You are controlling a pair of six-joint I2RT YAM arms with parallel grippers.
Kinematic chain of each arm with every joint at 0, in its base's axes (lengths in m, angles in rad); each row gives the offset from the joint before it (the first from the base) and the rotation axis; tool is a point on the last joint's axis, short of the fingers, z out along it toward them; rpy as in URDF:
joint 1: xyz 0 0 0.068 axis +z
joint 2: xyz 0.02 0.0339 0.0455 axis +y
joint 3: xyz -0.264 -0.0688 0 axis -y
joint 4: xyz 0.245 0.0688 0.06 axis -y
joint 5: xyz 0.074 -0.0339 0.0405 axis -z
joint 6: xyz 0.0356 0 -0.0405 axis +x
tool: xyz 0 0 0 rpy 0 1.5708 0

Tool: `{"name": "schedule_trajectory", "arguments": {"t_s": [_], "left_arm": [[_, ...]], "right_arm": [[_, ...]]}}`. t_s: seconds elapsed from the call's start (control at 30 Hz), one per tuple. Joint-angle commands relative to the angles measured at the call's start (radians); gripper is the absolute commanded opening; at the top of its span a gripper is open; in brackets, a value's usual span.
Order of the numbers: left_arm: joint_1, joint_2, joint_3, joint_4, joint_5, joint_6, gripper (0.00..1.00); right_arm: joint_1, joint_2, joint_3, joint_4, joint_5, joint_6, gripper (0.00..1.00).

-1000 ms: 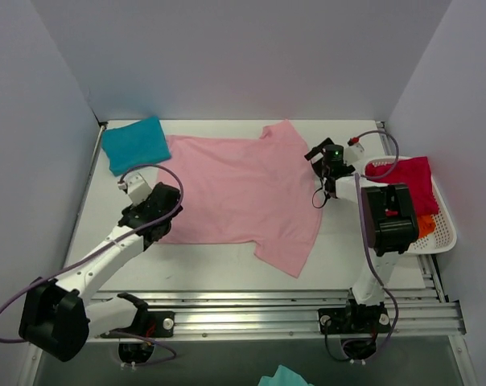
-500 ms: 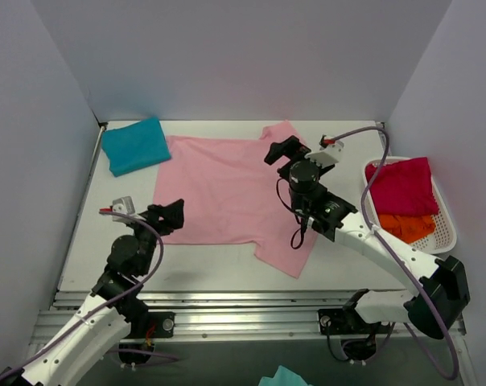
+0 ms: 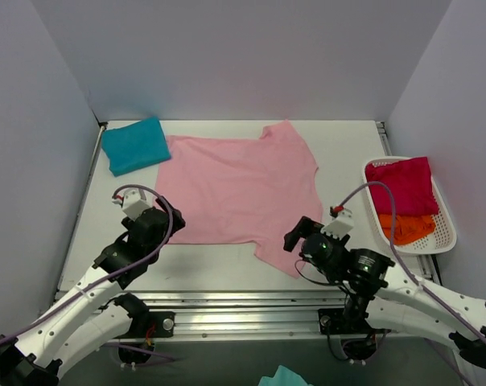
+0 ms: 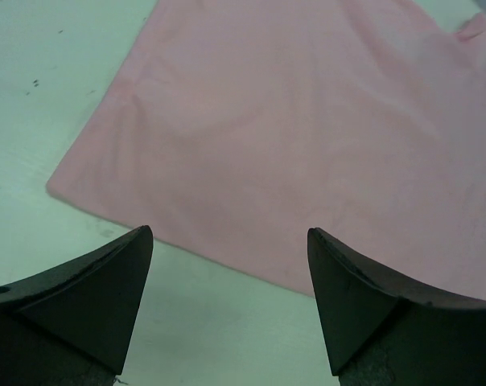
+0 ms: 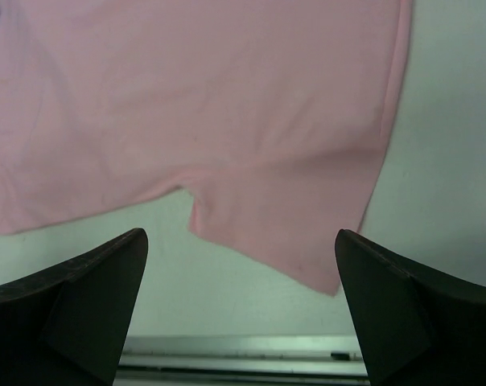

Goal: Fold and stack the t-shirts
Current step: Flatten the tshirt out

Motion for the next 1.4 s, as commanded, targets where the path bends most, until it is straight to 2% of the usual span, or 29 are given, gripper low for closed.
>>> {"name": "schedule_trajectory", "arguments": {"t_s": [0.0,0.1,0.2,0.4,0.7,1.03,1.13,1.2,1.23,1.33,1.37], "left_arm": [[-0.01,-0.056,-0.056,-0.149,-0.056,-0.068,0.86],[-0.012,-0.061,-0.065,-0.132,-0.045,-0.055,0.86],[-0.012,0.007,-0.047,-0.146,-0.048,-0.062,0.86],[-0.017,0.13,-0.036,-0.126,-0.021,-0.063,0.85],[-0.02,0.074,-0.073,-0.1,-0.012,-0.048,0.85],[-0.02,0.105,-0.065,-0.101,-0.004,-0.059,0.85],[-0.02,0.099,-0.067,-0.112,0.001,-0.065,0.85],[-0.02,0.094,-0.068,-0.121,0.001,-0.066,0.85],[-0.02,0.09,-0.065,-0.127,-0.001,-0.071,0.85],[-0.02,0.084,-0.058,-0.161,-0.005,-0.088,0.85],[-0.02,0.082,-0.053,-0.175,-0.012,-0.101,0.85]], "right_arm": [[0.068,-0.135,-0.071,-0.223,-0.082,0.238,0.97],[0.086,-0.198,-0.103,-0.297,-0.088,0.326,0.96],[0.086,-0.205,-0.175,-0.23,-0.141,0.335,0.96],[0.088,-0.033,-0.267,-0.061,-0.154,0.34,0.94],[0.088,-0.036,-0.312,0.028,-0.083,0.358,0.91],[0.086,0.194,-0.351,0.243,-0.099,0.344,0.83],[0.086,0.205,-0.362,0.27,-0.097,0.341,0.75],[0.086,0.196,-0.368,0.28,-0.097,0.344,0.66],[0.086,0.193,-0.368,0.269,-0.094,0.344,0.58],[0.086,0.162,-0.364,0.229,-0.083,0.346,0.46],[0.086,0.153,-0.362,0.228,-0.083,0.346,0.37]]}}
